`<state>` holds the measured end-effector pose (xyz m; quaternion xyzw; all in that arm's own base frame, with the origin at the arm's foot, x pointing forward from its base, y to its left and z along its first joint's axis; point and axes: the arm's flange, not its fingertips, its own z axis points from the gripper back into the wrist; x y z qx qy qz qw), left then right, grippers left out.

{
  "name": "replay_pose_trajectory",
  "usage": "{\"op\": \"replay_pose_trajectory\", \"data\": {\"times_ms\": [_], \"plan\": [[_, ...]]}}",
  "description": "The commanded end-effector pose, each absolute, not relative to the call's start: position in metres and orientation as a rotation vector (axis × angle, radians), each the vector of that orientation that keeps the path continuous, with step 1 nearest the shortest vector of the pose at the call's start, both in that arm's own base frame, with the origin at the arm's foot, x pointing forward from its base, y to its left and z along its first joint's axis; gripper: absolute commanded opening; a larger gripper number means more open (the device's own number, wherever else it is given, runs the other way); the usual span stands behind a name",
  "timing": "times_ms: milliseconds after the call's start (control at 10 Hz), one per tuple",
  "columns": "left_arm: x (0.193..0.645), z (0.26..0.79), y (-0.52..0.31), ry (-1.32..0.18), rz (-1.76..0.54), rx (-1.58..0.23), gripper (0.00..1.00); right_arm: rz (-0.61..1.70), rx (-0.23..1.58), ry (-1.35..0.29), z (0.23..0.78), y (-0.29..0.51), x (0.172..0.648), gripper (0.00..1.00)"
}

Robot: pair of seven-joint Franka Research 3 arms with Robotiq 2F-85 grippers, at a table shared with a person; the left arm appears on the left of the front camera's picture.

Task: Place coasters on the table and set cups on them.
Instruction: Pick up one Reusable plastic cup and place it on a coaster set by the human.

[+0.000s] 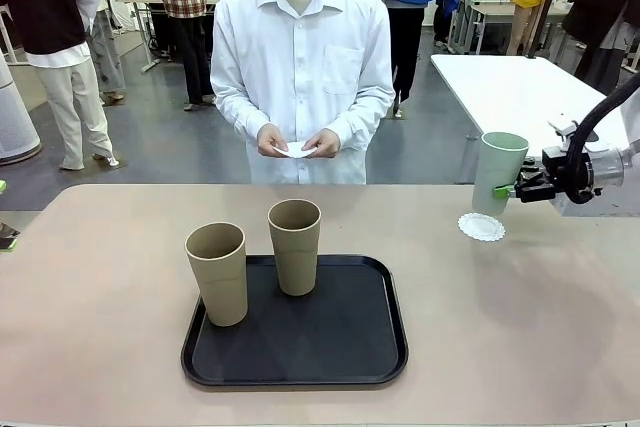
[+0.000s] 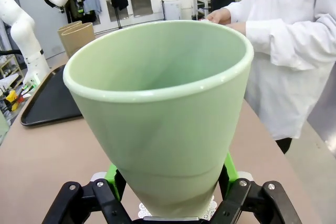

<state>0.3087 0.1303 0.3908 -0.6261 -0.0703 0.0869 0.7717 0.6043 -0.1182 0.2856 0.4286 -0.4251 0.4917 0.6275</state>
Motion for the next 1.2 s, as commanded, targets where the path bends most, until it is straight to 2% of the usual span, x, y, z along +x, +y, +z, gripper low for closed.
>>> {"op": "replay_pose_trajectory", "data": {"times_ms": [0,1100], "plan": [[0.308,0.392,0.131,-0.163,0.185,-1.371,1.0,1.158,1.014,-0.952,0.282,-0.118,0.603,0.84],[0.308,0.392,0.131,-0.163,0.185,-1.371,1.0,1.175,1.057,-0.93,0.251,-0.12,0.609,0.84]]}}
